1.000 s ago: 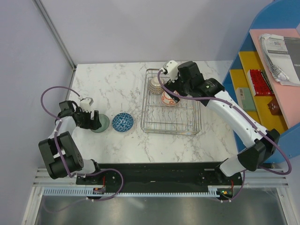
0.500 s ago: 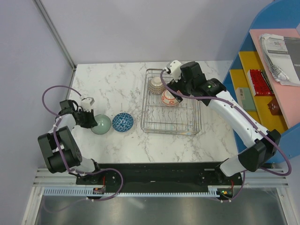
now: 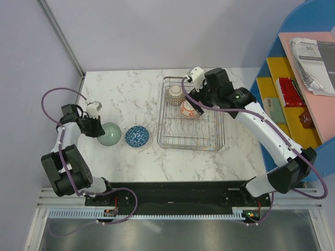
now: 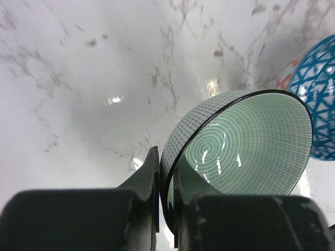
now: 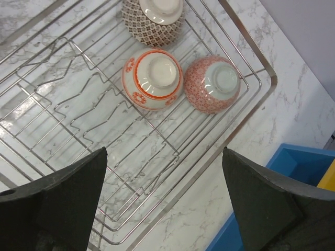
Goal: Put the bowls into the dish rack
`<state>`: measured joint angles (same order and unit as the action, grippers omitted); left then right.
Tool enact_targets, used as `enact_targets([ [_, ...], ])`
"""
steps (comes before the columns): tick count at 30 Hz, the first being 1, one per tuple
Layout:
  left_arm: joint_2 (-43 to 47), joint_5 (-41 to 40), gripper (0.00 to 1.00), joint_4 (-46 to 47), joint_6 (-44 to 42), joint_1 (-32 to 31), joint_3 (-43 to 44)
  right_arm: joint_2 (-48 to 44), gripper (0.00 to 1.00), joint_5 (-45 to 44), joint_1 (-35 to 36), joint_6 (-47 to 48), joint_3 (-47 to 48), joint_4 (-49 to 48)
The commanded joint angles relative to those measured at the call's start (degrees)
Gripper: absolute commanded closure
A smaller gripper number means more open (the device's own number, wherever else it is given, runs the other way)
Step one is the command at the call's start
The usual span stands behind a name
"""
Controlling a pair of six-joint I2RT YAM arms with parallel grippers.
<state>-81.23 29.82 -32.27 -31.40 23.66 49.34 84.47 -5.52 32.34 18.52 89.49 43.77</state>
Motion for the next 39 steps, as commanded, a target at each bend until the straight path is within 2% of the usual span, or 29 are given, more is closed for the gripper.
enact_targets([
  [1,4.76,7.77,0.98,-8.22,0.81,-0.54,14.34,-2.81,0.02,5.43,2.11,2.39,1.56,0.70],
  [3,4.68,8.93,0.98,-10.87,1.86,-1.86,19.79,-3.52,0.02,6.82,4.48,4.50,1.39,0.88],
  [9,0.30,3.68,0.98,-16.50,3.10,-17.47,29.74,-2.73,0.03,5.87,13.26,10.12,2.70,3.43],
  [17,-14.11,1.29,0.98,-21.77,3.98,-29.28,43.37,1.22,0.06,-5.88,25.56,17.15,4.72,3.34],
  [21,-21.23,-0.38,0.98,-26.51,3.54,-34.98,51.18,4.21,0.09,-8.89,29.62,20.14,5.35,2.64],
  [26,-24.15,-1.17,0.98,-29.86,2.48,-40.09,55.59,7.99,0.14,-13.02,34.71,23.83,5.25,0.53],
  [29,-25.29,-1.00,0.98,-32.06,1.78,-42.20,57.44,9.92,0.16,-15.05,35.25,25.76,5.25,-0.70],
  [33,-24.85,0.23,0.98,-33.38,1.34,-44.22,57.01,11.60,0.19,-15.66,35.34,26.74,5.87,-1.67],
  [39,-22.48,-0.03,0.98,-34.09,0.99,-46.68,54.99,13.53,0.31,-16.63,35.43,27.18,6.13,-1.67],
])
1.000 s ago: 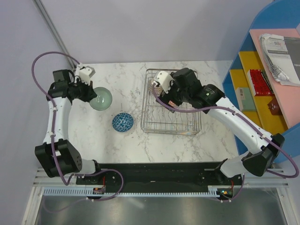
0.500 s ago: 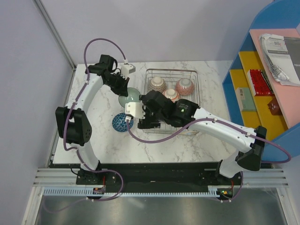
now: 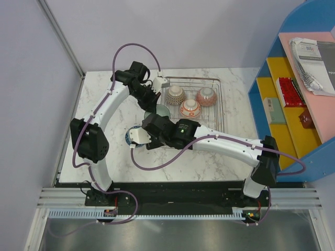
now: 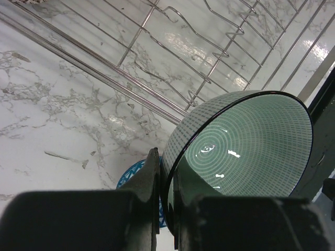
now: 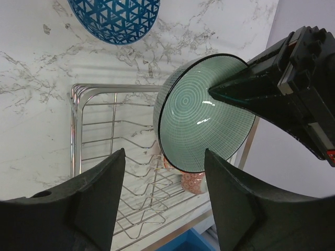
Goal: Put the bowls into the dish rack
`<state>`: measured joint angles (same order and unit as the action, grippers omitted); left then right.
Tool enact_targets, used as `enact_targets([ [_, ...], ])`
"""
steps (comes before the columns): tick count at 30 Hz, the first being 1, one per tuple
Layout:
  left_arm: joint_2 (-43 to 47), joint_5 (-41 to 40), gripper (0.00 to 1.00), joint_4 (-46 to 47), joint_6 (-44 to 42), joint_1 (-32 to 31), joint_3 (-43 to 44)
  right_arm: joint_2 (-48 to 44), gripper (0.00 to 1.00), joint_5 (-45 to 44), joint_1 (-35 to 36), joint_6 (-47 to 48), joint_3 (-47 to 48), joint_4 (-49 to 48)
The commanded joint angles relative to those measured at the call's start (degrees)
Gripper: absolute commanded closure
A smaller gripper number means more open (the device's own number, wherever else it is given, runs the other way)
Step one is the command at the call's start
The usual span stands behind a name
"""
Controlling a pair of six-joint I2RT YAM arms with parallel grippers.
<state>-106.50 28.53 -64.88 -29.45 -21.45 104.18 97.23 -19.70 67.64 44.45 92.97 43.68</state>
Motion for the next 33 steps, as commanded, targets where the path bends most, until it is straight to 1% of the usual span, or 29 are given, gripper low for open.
enact_targets([
  [1,3.14,1.26,0.98,-1.39,-0.96,-1.84,-0.03,1.03,0.31,-2.53,0.04,1.26,2.66,-1.58],
  [8,5.60,0.39,0.98,-1.83,-0.43,-4.91,-1.00,2.44,0.32,-2.80,-0.14,1.26,2.57,-1.23],
  [12,6.56,-0.41,0.98,-2.18,-0.26,-5.97,-1.17,3.31,0.40,-2.71,-0.66,1.17,2.66,-0.44],
  [14,6.83,-0.85,0.98,-2.18,-0.34,-5.97,-1.09,3.67,0.46,-2.45,-0.66,0.82,2.92,0.70],
  [15,6.83,-1.02,0.98,-2.18,-0.43,-5.97,-1.17,3.84,0.51,-2.36,-0.58,0.73,3.09,1.23],
  [16,6.83,-1.20,0.98,-2.27,-0.43,-6.06,-1.35,4.19,0.59,-2.27,-0.58,0.64,3.53,2.28],
  [17,6.74,-1.11,0.98,-2.18,-0.43,-5.97,-1.44,4.46,0.61,-2.27,-0.66,0.38,3.88,2.81],
  [23,6.13,-1.20,0.98,-2.18,-0.26,-6.06,-1.61,7.00,0.64,-2.71,-0.58,0.12,6.43,7.20],
  [26,6.21,-1.20,0.98,-2.09,-0.34,-6.06,-1.70,8.06,0.70,-3.06,-0.66,0.11,7.75,8.87],
  [27,6.21,-1.29,0.98,-2.18,-0.34,-6.06,-1.70,8.32,0.77,-3.06,-0.75,0.11,8.02,9.57],
  [29,6.21,-1.38,0.98,-2.09,-0.34,-6.06,-1.96,8.94,0.83,-3.50,-0.66,0.11,8.54,10.02],
  [30,6.21,-1.38,0.98,-2.18,-0.43,-6.06,-2.05,9.12,0.93,-3.50,-0.66,0.03,8.63,10.46],
  [31,6.21,-1.38,0.98,-2.09,-0.34,-6.06,-2.14,9.29,0.98,-3.59,-0.58,-0.06,8.72,10.46],
  [33,6.22,-1.29,0.98,-2.09,-0.43,-6.06,-2.32,9.29,1.00,-3.41,-0.66,-0.24,8.72,10.55],
])
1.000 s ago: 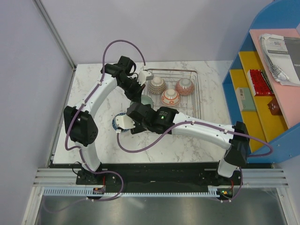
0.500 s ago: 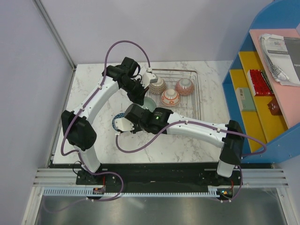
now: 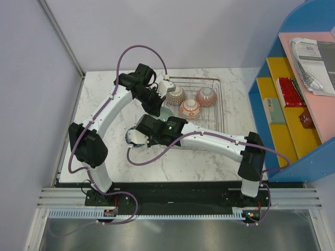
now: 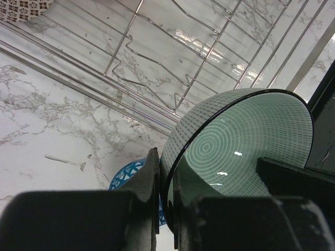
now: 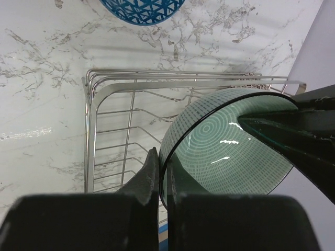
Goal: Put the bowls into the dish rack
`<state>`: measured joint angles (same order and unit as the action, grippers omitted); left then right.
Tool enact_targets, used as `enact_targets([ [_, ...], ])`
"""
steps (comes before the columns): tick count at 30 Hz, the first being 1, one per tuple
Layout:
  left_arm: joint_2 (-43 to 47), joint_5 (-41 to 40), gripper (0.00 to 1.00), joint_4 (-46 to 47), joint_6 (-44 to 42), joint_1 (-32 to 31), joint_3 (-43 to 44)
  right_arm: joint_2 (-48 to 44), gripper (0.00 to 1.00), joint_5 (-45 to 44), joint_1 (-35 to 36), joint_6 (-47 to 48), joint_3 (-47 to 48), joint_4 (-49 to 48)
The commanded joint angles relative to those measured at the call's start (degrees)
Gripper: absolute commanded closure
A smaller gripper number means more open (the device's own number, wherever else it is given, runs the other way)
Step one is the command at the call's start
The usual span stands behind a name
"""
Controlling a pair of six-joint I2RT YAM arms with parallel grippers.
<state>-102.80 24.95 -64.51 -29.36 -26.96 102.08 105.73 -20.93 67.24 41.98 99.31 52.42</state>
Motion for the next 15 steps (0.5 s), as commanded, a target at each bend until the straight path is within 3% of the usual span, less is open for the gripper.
enact_targets([
  [1,2.52,2.38,0.98,-2.46,-0.52,-0.55,-0.39,0.79,1.00,-2.01,-0.27,2.06,2.47,1.80],
  [5,2.52,2.38,0.95,-1.50,0.01,-0.55,-1.36,0.26,1.00,-1.05,-0.27,1.44,3.52,1.63],
  [8,2.52,2.30,0.56,-0.79,0.36,-0.55,-2.15,0.18,1.00,-1.04,-0.27,1.18,4.31,1.72],
  [11,2.78,2.82,0.32,0.00,0.71,-0.55,-2.68,0.18,1.00,-1.13,-0.18,0.92,4.23,1.63],
  [15,3.14,3.53,0.16,0.70,1.24,-0.55,-2.51,0.26,1.00,-0.70,-0.36,0.21,3.79,1.28],
])
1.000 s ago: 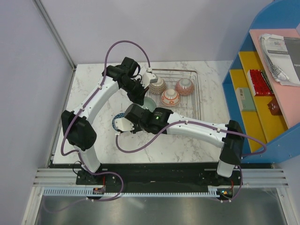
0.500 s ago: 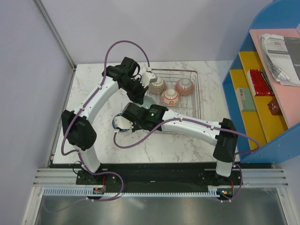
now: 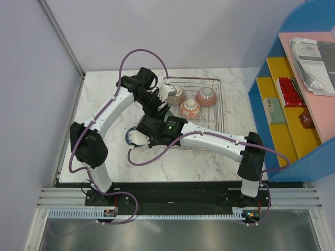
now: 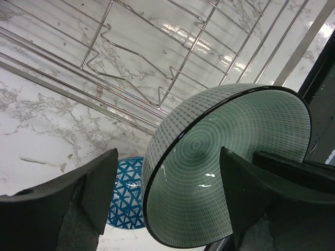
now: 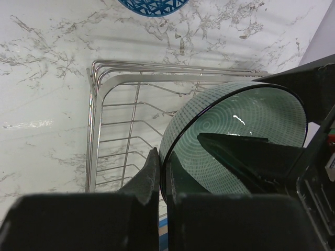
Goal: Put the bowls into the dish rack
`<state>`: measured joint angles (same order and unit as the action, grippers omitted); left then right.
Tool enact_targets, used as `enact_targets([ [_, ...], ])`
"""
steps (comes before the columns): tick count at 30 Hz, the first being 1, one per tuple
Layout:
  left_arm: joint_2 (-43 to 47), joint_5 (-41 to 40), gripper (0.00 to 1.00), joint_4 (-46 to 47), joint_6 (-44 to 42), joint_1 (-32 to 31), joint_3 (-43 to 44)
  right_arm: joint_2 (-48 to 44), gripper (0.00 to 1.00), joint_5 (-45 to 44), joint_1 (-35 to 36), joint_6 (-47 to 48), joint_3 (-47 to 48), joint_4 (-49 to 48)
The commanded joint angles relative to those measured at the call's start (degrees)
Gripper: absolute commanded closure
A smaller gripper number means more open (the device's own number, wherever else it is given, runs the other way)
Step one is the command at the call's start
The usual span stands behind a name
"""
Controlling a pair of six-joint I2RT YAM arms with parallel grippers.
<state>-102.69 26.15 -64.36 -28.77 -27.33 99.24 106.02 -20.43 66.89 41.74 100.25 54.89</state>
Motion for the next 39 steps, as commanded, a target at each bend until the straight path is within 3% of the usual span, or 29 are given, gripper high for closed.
enact_targets([
  [1,3.37,2.24,0.10,0.81,0.74,-0.18,0.34,-0.11,1.00,-1.20,-0.18,0.36,2.76,-1.28],
  [2,3.55,1.98,0.01,0.99,0.91,-0.26,0.34,-0.11,1.00,-1.20,-0.10,0.10,2.67,-1.54],
  [3,3.73,2.06,0.00,1.25,1.17,-0.18,0.34,-0.20,1.00,-1.02,-0.27,0.01,2.59,-1.54],
  [14,15.41,3.56,0.00,18.01,8.03,2.10,-2.46,-1.25,1.00,1.26,-2.38,-2.44,-0.23,-4.79],
  [17,21.12,-0.30,0.00,23.21,11.19,5.09,-6.14,-1.78,1.00,4.15,-3.52,-5.17,-0.23,-6.46],
  [20,25.52,1.17,0.00,27.79,14.09,12.54,-10.19,-3.53,1.00,7.67,-6.06,-8.68,-1.02,-8.39],
  [24,28.68,7.75,0.00,28.23,12.79,23.44,-16.34,-6.43,1.00,17.40,-8.97,-13.51,-1.72,-10.33],
  [30,35.71,10.85,0.00,29.11,7.60,28.90,-31.81,-10.38,1.00,33.24,-16.70,-24.41,-1.11,-14.99],
  [35,40.28,13.13,0.00,30.69,5.75,31.55,-39.99,-14.87,1.00,47.65,-24.50,-36.70,-8.37,-28.41],
  [39,41.26,13.84,0.00,31.22,5.05,33.39,-42.99,-18.73,1.00,58.73,-30.32,-52.14,-16.91,-42.56],
])
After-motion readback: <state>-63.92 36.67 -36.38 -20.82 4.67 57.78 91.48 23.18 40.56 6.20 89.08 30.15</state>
